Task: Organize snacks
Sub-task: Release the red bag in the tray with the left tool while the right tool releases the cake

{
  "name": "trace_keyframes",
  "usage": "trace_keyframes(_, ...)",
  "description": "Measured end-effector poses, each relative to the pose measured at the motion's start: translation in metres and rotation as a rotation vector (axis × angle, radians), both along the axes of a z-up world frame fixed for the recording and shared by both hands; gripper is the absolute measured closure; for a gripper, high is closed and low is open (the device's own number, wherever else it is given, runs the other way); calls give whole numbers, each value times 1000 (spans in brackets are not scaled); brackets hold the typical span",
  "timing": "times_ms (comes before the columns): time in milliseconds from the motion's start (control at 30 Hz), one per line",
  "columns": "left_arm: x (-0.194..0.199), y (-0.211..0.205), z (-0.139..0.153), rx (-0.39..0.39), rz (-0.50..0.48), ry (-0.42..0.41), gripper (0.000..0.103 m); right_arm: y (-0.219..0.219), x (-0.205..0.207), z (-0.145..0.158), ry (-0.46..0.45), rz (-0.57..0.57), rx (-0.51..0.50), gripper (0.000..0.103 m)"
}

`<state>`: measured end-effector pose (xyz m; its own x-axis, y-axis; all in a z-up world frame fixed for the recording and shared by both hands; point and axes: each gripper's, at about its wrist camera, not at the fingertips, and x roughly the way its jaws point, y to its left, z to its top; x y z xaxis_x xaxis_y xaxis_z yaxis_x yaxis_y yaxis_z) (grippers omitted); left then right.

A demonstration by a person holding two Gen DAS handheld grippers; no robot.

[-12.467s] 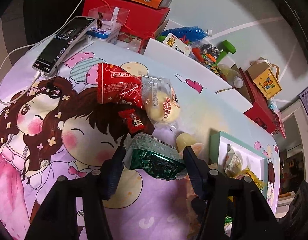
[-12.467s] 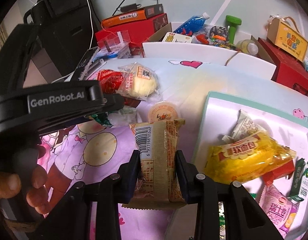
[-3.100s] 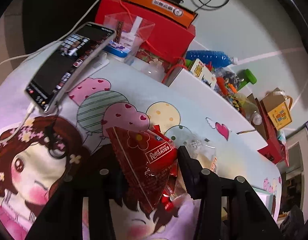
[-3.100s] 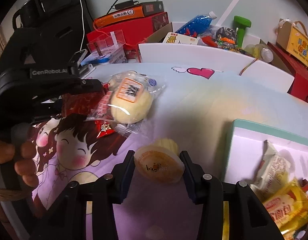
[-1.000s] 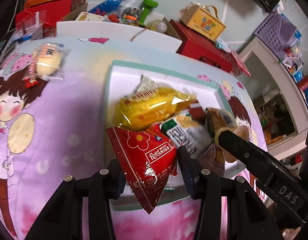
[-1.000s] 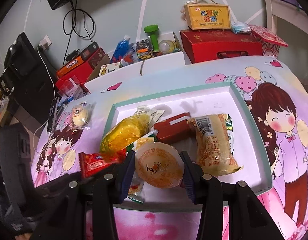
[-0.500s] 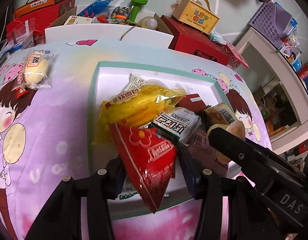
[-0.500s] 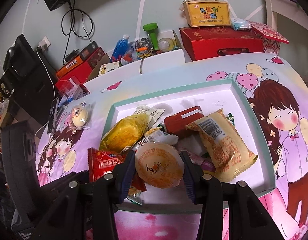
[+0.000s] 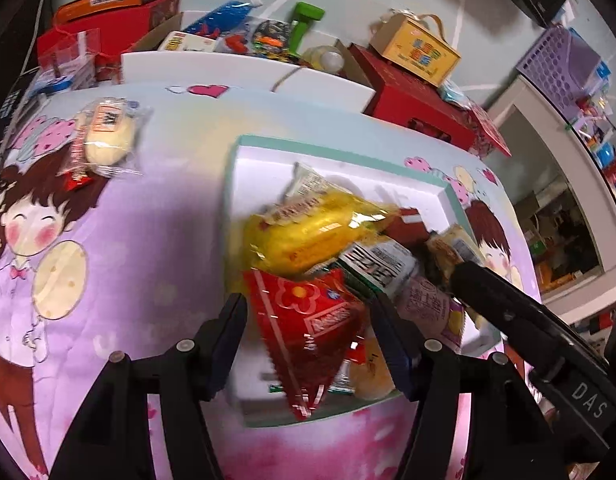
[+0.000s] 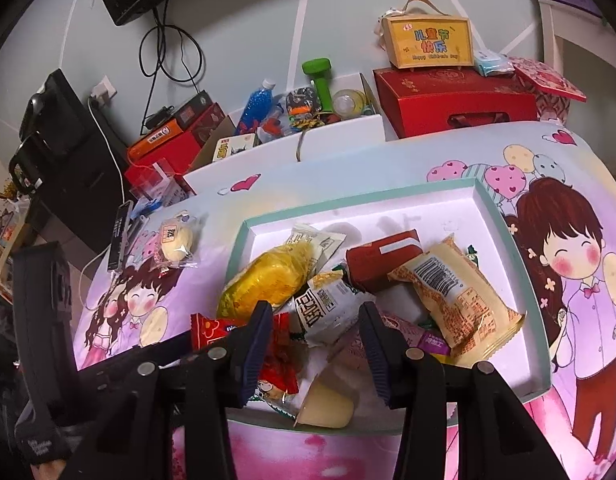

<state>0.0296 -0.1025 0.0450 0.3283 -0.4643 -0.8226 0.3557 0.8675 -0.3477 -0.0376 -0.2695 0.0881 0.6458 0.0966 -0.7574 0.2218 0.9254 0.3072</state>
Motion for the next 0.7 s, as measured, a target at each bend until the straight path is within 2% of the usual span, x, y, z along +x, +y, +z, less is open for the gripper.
trace_keyframes(233, 11, 13, 9, 56, 66, 6, 34, -21, -7, 12, -16, -45, -51, 55)
trace_keyframes(400, 12, 11, 12, 124, 55, -19, 34, -62, -23, 15, 23, -175, -155, 55)
trace_keyframes(700, 30, 10, 13, 166, 84, -71, 34, -110, -37, 7, 64, -288, -171, 55)
